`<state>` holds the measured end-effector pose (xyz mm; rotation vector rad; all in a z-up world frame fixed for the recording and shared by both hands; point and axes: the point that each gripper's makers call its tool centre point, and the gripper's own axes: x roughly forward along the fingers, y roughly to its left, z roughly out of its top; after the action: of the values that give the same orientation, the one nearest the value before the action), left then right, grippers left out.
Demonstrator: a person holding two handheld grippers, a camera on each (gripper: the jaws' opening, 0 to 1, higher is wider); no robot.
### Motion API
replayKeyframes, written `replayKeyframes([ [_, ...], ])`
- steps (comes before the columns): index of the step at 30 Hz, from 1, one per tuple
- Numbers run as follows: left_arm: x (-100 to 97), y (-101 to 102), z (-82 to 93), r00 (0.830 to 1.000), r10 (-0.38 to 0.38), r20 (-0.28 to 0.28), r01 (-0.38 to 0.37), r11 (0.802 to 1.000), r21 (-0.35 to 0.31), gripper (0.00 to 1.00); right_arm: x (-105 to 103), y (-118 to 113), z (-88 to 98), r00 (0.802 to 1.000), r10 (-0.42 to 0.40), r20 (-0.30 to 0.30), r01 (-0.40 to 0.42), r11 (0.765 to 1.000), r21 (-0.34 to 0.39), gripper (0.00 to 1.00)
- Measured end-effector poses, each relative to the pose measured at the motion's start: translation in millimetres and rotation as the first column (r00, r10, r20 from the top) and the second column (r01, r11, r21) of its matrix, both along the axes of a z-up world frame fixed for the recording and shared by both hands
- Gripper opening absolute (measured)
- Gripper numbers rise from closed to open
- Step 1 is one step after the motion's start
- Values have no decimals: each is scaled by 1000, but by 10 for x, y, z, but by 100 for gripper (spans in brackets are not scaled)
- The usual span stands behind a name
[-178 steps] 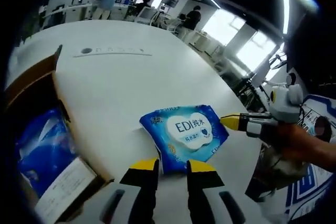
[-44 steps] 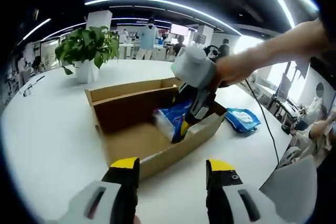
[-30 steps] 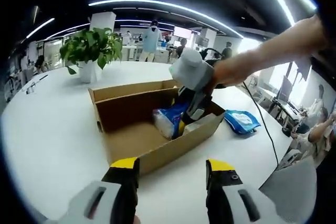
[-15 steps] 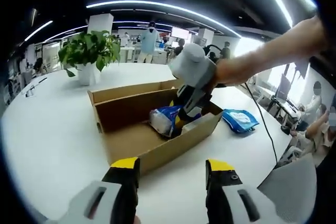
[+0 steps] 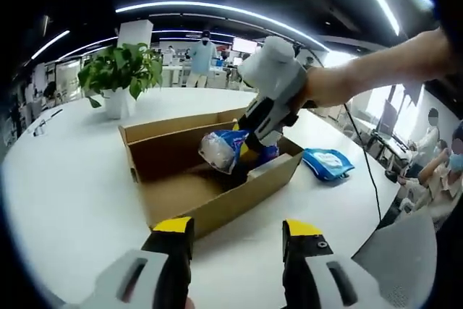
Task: Operate the shoe box by opening the lid, removing the specified soft item, and placing it in the target area until the item is outside and the box remains undamaged.
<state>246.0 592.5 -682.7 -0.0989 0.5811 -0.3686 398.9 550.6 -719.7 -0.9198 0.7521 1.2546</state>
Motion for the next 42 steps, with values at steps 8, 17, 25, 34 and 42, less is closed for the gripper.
replayKeyframes([
  [8,-3,-39,-7,1000,-20,-2,20,1000,-12,50,-68,-51,319,999,-21,40,19,999,47,23],
  [17,-31,-114,-9,998,-62,-7,61,998,-17,50,-111,-101,614,993,-27,113,18,997,79,21],
  [25,-49,-154,-12,996,-88,-8,88,996,-25,50,-81,-215,875,983,-42,178,25,995,99,19],
  [34,-61,-190,-15,994,-108,-9,108,994,-26,50,30,-513,1080,960,-59,273,38,996,81,16],
  [42,-75,-226,-19,992,-122,-11,122,992,-18,50,77,-949,1203,928,-98,358,77,994,72,13],
])
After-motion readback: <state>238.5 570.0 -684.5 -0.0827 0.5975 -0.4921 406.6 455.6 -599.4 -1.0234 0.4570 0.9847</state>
